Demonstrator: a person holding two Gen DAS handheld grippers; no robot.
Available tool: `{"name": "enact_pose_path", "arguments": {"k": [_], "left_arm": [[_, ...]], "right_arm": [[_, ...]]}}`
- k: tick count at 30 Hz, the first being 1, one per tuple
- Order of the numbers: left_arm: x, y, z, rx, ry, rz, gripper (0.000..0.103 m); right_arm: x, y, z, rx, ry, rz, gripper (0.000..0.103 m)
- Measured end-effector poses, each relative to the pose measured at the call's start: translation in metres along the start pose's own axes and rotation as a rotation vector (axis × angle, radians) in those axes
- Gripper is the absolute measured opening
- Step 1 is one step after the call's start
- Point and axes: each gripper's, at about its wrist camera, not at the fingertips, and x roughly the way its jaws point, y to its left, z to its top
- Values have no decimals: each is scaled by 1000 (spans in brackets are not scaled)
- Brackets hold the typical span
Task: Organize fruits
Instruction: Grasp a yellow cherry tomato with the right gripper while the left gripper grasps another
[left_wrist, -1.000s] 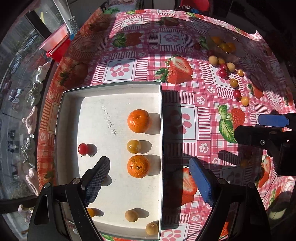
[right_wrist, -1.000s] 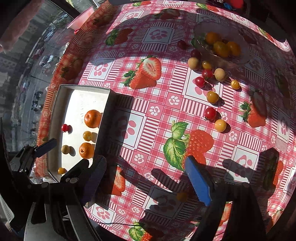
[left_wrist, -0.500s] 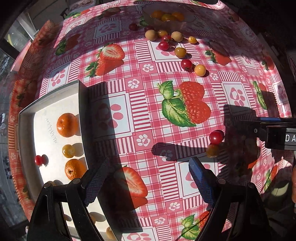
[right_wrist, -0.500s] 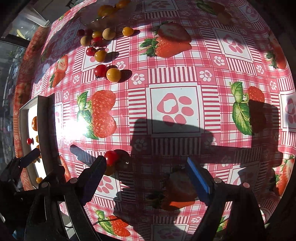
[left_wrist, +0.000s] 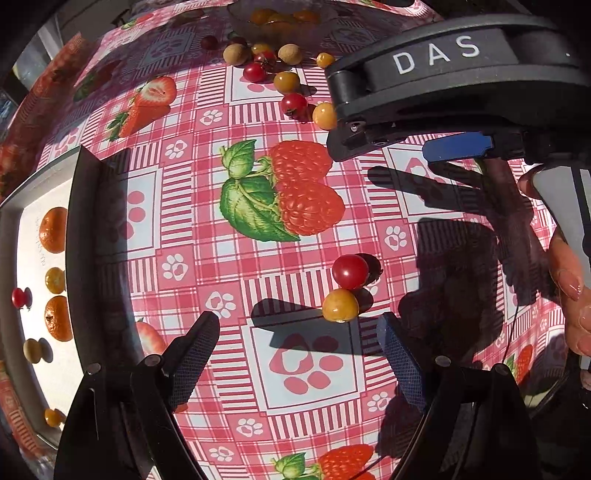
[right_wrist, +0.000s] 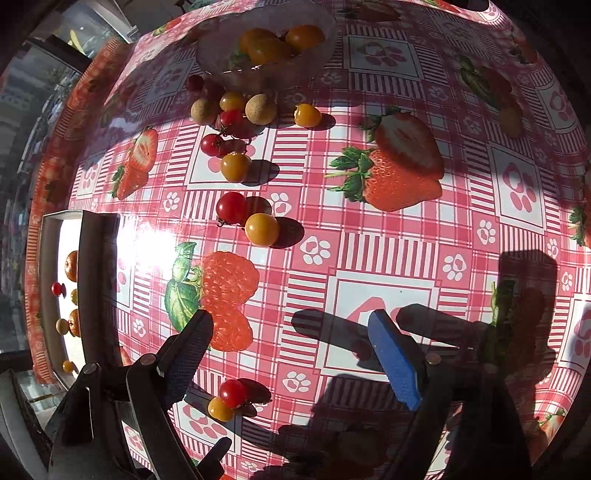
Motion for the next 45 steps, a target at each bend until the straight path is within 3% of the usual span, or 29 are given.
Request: {"name": "enact_pose_path", "arguments": {"k": [7, 10, 13, 16, 18, 20, 24, 26, 39, 40, 41, 43, 45], "left_arm": [[13, -6, 2, -93, -5, 12, 87], [20, -10, 2, -101, 10, 17, 72], [23, -21, -4, -88, 2, 41, 72], [27, -27, -1, -77, 0, 60, 66], [26, -26, -1, -71, -4, 61, 55], [24, -24, 1, -68, -4, 48, 36], [21, -19, 3, -63, 5, 7, 30], [19, -15, 4, -61, 14, -10, 22], [16, 12, 8, -45, 9, -34, 22], [13, 13, 10, -34, 11, -33, 25], [14, 12, 13, -24, 12, -36, 43], [12, 8, 16, -1, -29, -5, 67], [13, 5, 22, 29, -42, 2, 67]], "right_arm": [[20, 18, 19, -96, -1, -5, 64], [23, 26, 21, -132, -28, -22, 62], [26, 34, 28, -157, -44, -38, 55], [27, 38, 32, -169, -55, -50, 25], [27, 35, 34, -147, -53, -26, 23], [25, 29, 33, -125, -53, -13, 23], [17, 10, 23, -86, -45, 12, 23], [12, 0, 15, -67, -46, 22, 23], [-4, -26, -33, 26, -17, 47, 23], [-3, -26, -34, 31, -15, 49, 23], [-3, -26, -35, 35, -14, 50, 23], [-4, -27, -37, 41, -15, 53, 23], [-6, -27, -38, 46, -17, 56, 23]]}}
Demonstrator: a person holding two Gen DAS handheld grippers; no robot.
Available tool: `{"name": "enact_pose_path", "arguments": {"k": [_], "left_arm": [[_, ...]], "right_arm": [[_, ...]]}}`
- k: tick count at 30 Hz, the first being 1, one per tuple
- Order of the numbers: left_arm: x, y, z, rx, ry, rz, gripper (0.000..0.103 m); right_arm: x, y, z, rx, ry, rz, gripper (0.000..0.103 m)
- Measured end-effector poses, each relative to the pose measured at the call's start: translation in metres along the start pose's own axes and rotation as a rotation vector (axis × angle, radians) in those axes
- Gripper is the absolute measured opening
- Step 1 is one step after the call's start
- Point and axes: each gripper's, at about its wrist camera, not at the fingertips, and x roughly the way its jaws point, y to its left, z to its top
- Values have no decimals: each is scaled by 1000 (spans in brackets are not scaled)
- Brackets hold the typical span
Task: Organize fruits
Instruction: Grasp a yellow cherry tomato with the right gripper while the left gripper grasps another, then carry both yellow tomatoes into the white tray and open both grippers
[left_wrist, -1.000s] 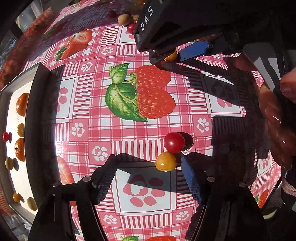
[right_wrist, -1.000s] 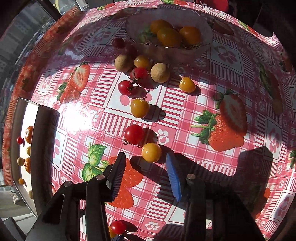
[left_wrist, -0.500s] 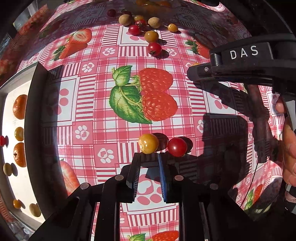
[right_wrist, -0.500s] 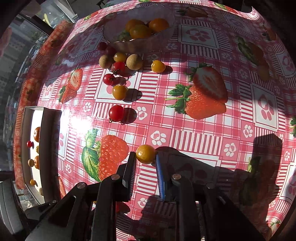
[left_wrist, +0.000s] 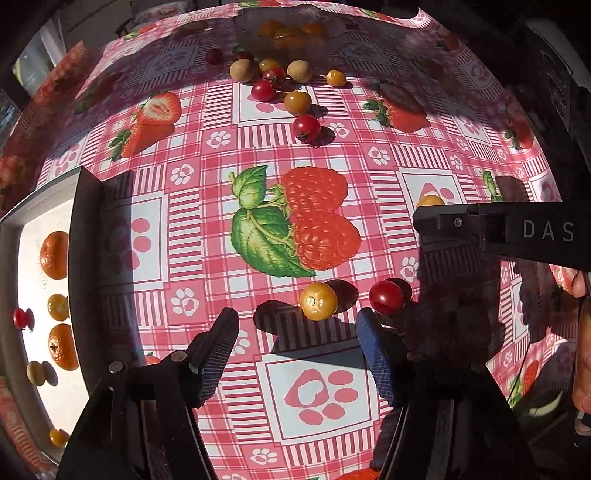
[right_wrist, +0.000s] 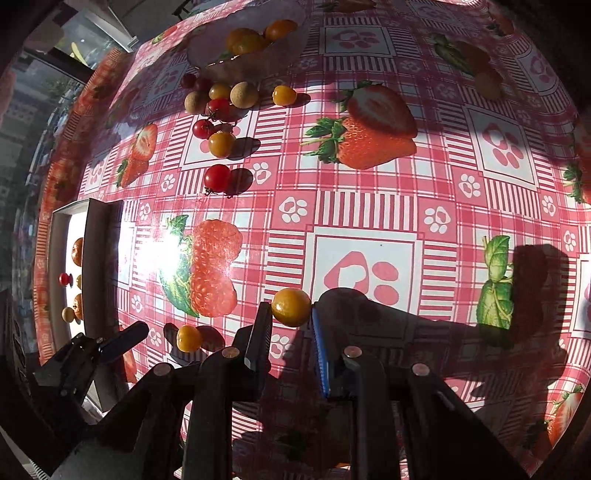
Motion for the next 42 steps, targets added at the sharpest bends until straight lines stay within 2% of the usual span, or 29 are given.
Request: {"name": "enact_pose_path", "arguments": {"k": [6, 7, 9, 11, 14, 18, 29, 42], "left_arm": [[8, -13, 24, 19, 19, 11, 65], [13, -10, 31, 25, 23, 15, 55], [15, -15, 32, 47, 17, 40, 46], [15, -17, 35, 61, 21, 36, 23], [15, -14, 39, 30, 41, -5, 23], [12, -1, 27, -17, 49, -46, 23], [-21, 17, 13, -40, 24, -62, 23], [-63, 80, -16, -110, -40, -50, 23]], "right_arm": [[-6, -6, -2, 20, -9, 8, 23], [-8, -8, -3, 23, -9, 9, 23], [-10, -9, -4, 28, -11, 12, 23], [-12, -10, -5, 35, -12, 17, 23], [-14, -11, -8, 49, -11, 28, 23], [-19, -8, -13, 55, -13, 40, 23], [-26, 20, -28, 23, -3, 58, 23], [-32, 86, -25, -83, -1, 52, 23]]}}
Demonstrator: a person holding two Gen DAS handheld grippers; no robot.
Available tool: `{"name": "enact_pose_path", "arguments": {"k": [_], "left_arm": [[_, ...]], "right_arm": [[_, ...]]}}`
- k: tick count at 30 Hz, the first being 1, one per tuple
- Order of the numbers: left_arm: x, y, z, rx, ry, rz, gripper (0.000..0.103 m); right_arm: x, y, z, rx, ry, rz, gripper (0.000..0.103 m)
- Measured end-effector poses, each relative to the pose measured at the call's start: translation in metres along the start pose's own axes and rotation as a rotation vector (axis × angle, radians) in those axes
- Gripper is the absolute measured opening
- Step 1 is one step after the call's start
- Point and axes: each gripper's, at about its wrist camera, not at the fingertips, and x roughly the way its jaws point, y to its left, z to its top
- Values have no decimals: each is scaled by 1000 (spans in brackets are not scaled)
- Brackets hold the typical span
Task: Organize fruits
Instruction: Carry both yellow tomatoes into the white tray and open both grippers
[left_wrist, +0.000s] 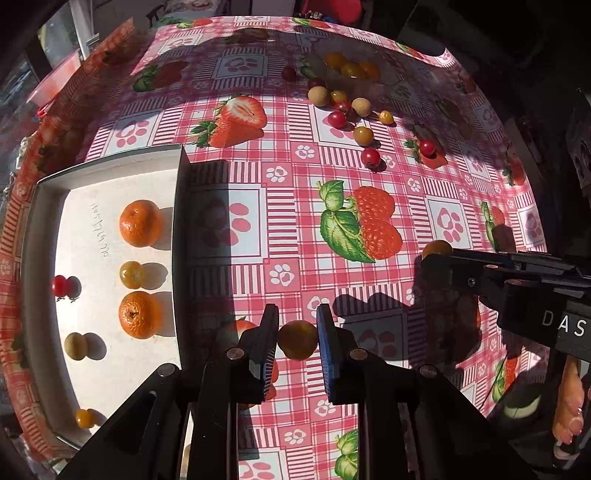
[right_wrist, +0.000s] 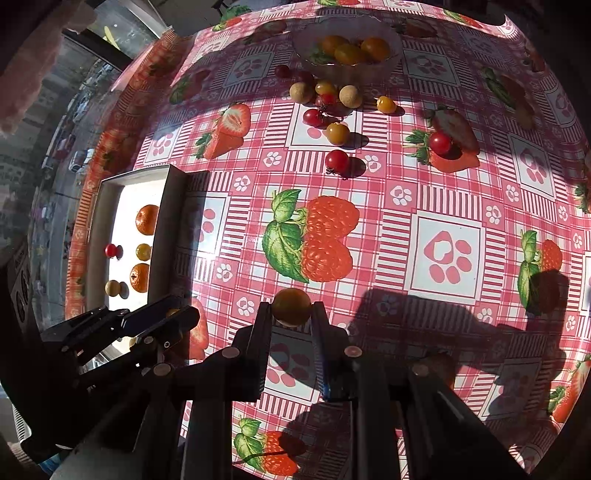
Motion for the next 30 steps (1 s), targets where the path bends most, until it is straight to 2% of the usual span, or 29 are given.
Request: {"name": "enact_pose_path", "arguments": {"k": [17, 25, 30], "left_arm": [[-26, 95, -9, -117, -55, 58, 23], [-27, 149, 17, -157, -96, 110, 23], [-11, 183, 38, -192, -86, 160, 23]], "right_arm": [[24, 108, 23, -164, 19, 16, 23], [48, 156, 52, -214, 31, 34, 23], [73, 185, 78, -252, 40, 28, 23]]}}
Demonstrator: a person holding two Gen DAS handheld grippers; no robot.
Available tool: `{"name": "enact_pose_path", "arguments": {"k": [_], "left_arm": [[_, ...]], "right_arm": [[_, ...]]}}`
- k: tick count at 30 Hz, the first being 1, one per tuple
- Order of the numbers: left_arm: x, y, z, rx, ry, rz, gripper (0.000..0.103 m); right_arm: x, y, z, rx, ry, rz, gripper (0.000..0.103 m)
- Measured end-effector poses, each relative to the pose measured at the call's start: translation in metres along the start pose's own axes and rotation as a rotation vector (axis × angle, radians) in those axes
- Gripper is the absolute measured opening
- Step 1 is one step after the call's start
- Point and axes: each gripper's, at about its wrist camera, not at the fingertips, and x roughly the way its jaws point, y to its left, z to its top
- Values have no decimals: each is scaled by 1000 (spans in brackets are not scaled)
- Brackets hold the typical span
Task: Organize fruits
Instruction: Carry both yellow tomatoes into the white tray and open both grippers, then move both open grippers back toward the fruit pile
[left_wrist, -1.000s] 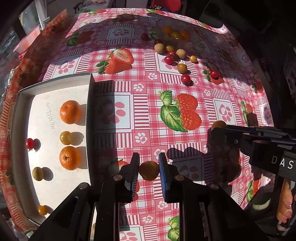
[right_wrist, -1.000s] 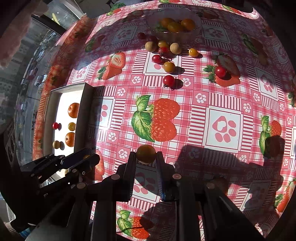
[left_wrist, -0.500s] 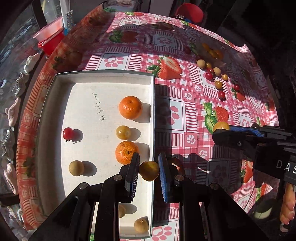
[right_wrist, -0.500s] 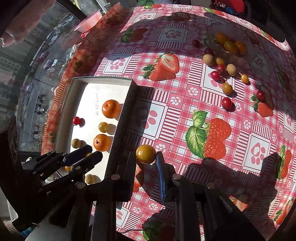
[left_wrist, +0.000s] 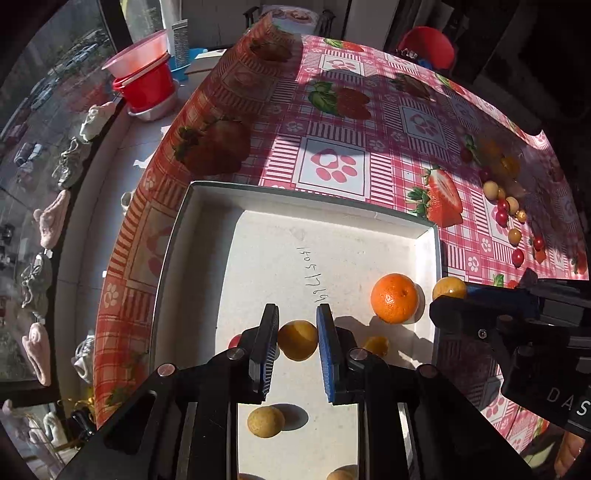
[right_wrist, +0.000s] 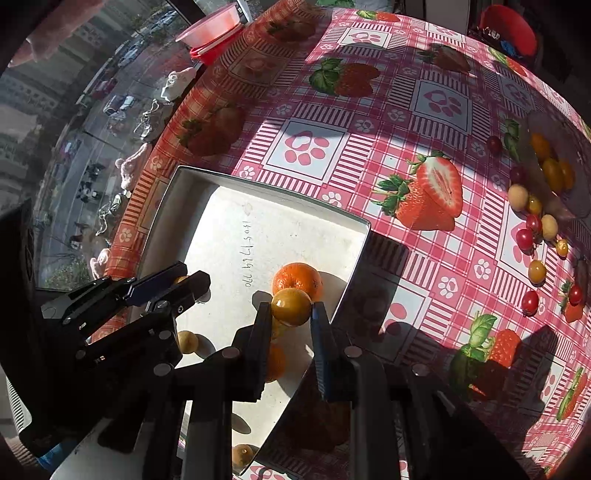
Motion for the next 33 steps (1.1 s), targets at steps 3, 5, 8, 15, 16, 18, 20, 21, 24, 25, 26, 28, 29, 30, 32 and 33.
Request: {"name": "enact_pose_path", "arguments": {"k": [3, 5, 8, 15, 16, 18, 20, 21, 24, 25, 26, 28, 29, 30, 32, 33], "left_arm": [[15, 11, 11, -8, 15, 23, 23], [24, 15, 15, -8, 29, 38, 23], [36, 18, 15, -6, 54, 48, 23], [46, 17, 13, 26, 69, 57, 27], [47, 17, 14, 31, 72, 49, 43], [46, 17, 12, 36, 55, 83, 82], [44, 16, 11, 44, 36, 92, 84], [44, 15, 12, 45, 48, 79, 84], [41, 12, 12, 62, 58, 100, 84], [38, 10, 11, 65, 56, 100, 84], [34, 8, 10, 65, 55, 97, 84], [28, 3, 7, 70, 60, 96, 84], [25, 0, 6, 78, 62, 99, 84], [23, -6, 4, 90, 64, 105, 84], [17, -16, 0, 112, 66, 102, 84], [15, -22, -2, 121, 67, 98, 84]], "right_arm": [[16, 7, 19, -8, 5, -11, 23], [28, 11, 29, -9, 11, -21, 23], [45, 12, 39, -8, 29, -38, 24], [72, 15, 42, -12, 82, -58, 25], [72, 14, 43, -8, 79, -49, 27], [72, 15, 45, -3, 79, -24, 48], [70, 15, 46, 0, 70, -27, 58], [67, 13, 47, 6, 60, -17, 58], [54, 7, 45, 35, 34, 1, 68], [47, 4, 43, 45, 19, 6, 70], [39, 2, 41, 56, 0, 7, 73], [23, -6, 35, 79, -34, -1, 80], [15, -11, 30, 97, -53, -4, 81], [7, -17, 24, 117, -68, -4, 81], [-5, -33, 11, 159, -85, -8, 82], [-10, -45, 3, 183, -88, -12, 83]]}}
